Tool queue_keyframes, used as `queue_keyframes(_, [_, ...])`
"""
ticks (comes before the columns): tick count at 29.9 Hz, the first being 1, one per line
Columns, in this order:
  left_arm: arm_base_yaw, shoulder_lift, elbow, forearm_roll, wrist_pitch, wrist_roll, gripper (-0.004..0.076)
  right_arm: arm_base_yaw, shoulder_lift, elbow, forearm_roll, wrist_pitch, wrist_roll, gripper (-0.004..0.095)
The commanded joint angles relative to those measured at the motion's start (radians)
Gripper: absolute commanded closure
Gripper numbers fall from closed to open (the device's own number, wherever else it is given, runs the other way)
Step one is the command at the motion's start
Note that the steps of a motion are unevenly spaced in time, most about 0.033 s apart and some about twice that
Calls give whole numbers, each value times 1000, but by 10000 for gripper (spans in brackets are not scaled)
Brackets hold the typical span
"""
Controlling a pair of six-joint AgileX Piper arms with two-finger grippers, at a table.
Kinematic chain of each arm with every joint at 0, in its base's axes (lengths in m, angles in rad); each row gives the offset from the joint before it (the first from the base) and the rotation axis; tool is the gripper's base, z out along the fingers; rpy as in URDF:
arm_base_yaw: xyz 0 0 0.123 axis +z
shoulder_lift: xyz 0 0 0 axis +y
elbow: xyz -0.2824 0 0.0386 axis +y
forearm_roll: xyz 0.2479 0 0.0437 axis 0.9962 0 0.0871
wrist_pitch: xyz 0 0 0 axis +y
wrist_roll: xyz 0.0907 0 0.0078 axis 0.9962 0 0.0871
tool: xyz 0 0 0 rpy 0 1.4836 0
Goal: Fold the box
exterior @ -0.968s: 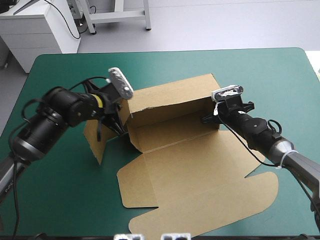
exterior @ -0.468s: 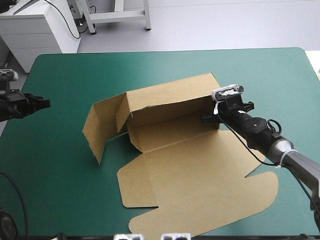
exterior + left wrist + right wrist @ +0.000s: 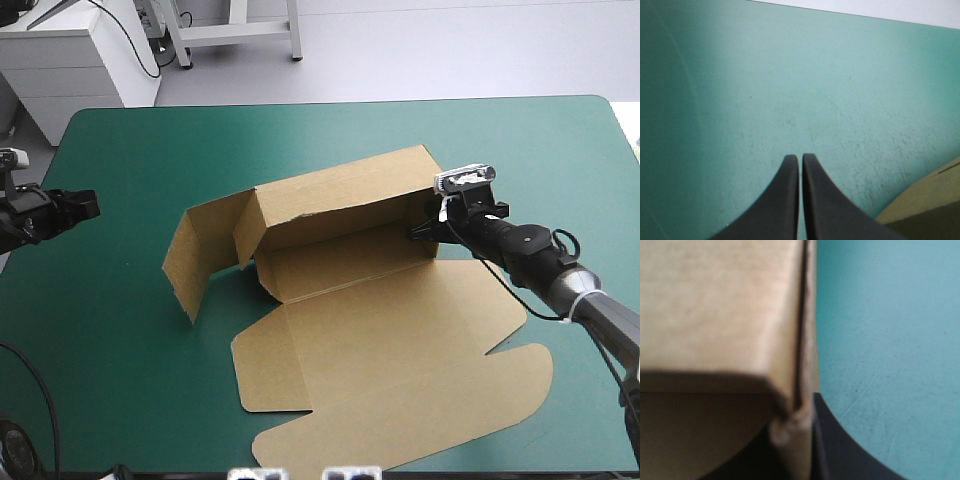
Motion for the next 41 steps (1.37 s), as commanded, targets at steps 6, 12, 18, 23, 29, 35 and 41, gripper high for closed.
queue_keyframes(6, [-1, -34, -25, -69, -8, 2, 717, -76, 9, -109, -397, 279, 361, 908])
queue_keyframes(12, [-1, -27, -25, -69, -8, 2, 716, -76, 10, -314, -747, 451, 812, 908])
queue_keyframes(18, [-1, 3, -25, -68, -8, 2, 717, -76, 10, -486, -939, 597, 1010, 908])
queue_keyframes(23, [-1, 17, -25, -75, -6, -1, 716, -76, 31, -565, -1020, 663, 1100, 908])
queue_keyframes(29, [-1, 17, -25, -80, -8, -1, 716, -76, 138, -734, -1084, 842, 1190, 908])
queue_keyframes(35, [-1, 17, -25, -91, -8, -1, 716, -76, 288, -960, -1121, 1092, 1243, 908])
queue_keyframes(41, [-1, 17, -25, -95, -8, -1, 717, -76, 394, -1108, -1127, 1095, 1278, 908])
